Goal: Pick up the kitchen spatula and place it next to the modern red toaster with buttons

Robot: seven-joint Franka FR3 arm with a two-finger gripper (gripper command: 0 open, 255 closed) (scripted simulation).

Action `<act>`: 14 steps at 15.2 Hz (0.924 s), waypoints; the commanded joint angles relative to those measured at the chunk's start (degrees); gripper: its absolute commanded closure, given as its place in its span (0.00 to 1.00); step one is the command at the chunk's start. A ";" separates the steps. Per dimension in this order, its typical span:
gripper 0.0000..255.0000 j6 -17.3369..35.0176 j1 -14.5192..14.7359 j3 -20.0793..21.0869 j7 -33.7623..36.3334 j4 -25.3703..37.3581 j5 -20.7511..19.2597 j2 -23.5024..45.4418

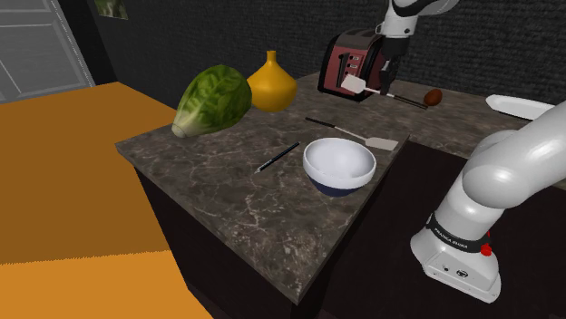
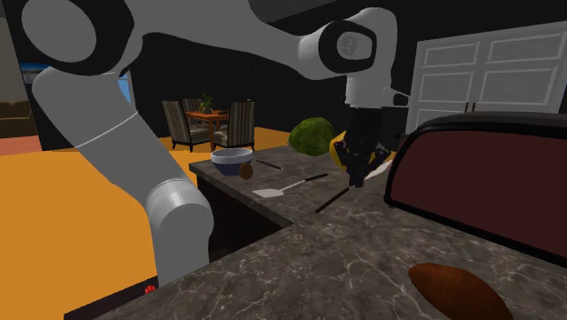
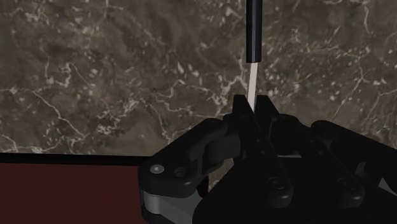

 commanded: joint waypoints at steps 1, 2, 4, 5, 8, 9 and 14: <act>1.00 1.58 -0.02 -0.17 0.13 -1.32 -0.08 0.23; 1.00 2.36 -0.05 -0.28 0.16 -2.04 -0.15 0.29; 1.00 3.92 -0.10 -0.50 0.21 -3.44 -0.28 0.45; 1.00 4.71 -0.13 -0.61 0.24 -4.13 -0.35 0.56; 1.00 7.10 -0.21 -0.96 0.30 -6.12 -0.54 0.95; 1.00 7.91 -0.23 -1.08 0.32 -6.77 -0.60 1.12; 1.00 8.63 -0.26 -1.18 0.33 -7.33 -0.65 1.28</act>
